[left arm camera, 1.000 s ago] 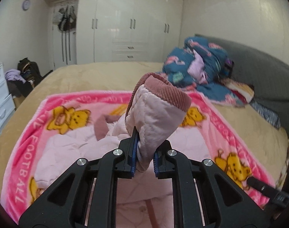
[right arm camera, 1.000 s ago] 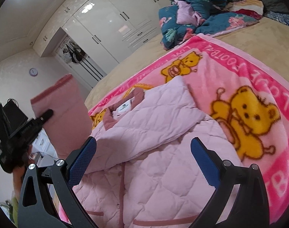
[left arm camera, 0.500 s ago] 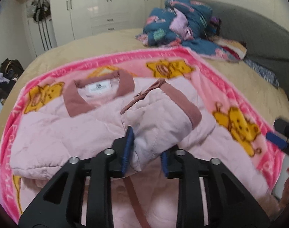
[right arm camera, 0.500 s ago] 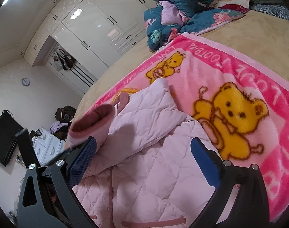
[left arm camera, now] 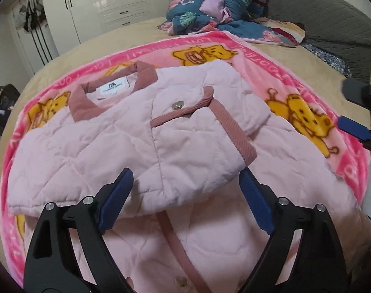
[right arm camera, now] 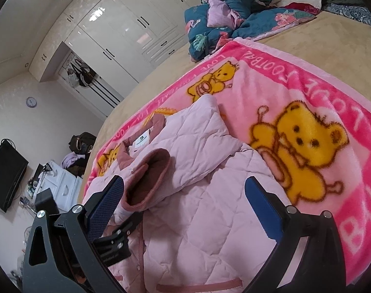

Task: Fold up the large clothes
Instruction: 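Lay the sleeve across the jacket front and open the left tool, then move the right tool to the mauve ribbed placket edge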

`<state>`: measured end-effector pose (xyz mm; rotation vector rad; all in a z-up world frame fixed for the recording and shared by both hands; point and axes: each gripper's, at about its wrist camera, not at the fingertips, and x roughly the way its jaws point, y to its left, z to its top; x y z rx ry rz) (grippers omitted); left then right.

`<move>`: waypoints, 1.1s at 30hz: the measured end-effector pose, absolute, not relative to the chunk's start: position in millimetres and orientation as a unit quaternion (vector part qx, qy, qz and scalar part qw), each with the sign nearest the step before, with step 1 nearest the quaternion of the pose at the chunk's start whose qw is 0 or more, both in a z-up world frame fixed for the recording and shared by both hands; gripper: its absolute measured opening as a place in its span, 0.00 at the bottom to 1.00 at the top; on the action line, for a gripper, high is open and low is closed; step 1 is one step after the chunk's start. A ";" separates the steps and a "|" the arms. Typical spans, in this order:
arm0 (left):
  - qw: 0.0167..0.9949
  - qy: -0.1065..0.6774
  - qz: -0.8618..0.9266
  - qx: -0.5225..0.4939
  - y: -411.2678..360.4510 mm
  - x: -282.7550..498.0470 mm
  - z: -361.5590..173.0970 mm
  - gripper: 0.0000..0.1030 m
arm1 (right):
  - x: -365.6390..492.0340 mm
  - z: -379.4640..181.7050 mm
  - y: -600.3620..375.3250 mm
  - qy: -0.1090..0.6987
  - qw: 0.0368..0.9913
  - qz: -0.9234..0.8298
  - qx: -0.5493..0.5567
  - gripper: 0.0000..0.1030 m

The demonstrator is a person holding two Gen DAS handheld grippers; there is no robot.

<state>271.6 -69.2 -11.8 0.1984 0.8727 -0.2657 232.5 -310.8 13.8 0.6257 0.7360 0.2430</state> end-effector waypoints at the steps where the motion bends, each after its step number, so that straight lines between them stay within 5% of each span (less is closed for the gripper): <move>1: 0.892 0.421 -0.132 0.092 -66.1 267.9 -10.6 0.80 | 233.0 13.9 -308.9 0.355 0.878 0.118 0.298 0.96; 4: 0.892 0.424 -0.139 0.079 -53.4 257.1 -4.4 0.91 | 235.8 12.3 -301.6 0.360 0.877 0.123 0.293 0.96; 33: 0.919 0.379 0.042 -0.103 161.8 228.4 39.9 0.91 | 275.5 -47.6 -190.1 0.460 0.818 0.175 0.296 0.96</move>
